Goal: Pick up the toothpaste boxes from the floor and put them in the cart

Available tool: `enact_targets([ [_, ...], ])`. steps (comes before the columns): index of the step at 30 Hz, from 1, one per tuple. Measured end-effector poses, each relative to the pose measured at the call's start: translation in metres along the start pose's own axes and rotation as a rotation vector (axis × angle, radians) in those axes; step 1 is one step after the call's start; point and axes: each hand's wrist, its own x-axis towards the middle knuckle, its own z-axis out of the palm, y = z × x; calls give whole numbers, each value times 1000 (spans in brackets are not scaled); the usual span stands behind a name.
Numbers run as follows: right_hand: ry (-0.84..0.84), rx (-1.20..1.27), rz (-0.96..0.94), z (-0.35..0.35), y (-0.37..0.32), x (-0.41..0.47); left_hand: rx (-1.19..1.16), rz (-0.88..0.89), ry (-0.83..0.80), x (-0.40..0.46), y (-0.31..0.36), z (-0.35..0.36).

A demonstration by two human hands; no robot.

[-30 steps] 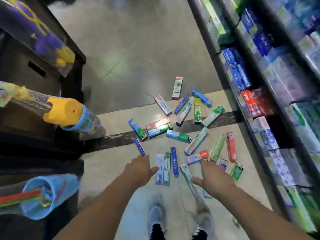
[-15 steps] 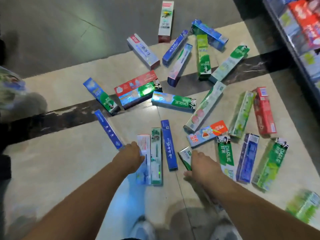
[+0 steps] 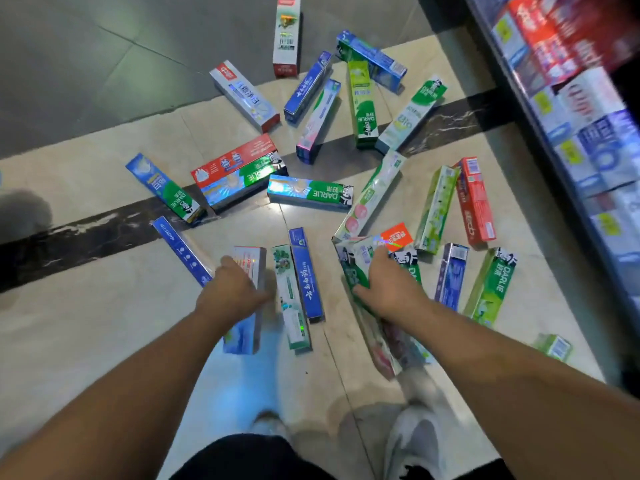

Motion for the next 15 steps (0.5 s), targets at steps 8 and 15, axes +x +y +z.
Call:
enact_targets([
  [8, 160, 188, -69, -207, -67, -162, -105, 271, 84, -174, 116, -227],
  [15, 313, 297, -99, -407, -119, -351, -130, 545, 29, -365, 213, -428],
])
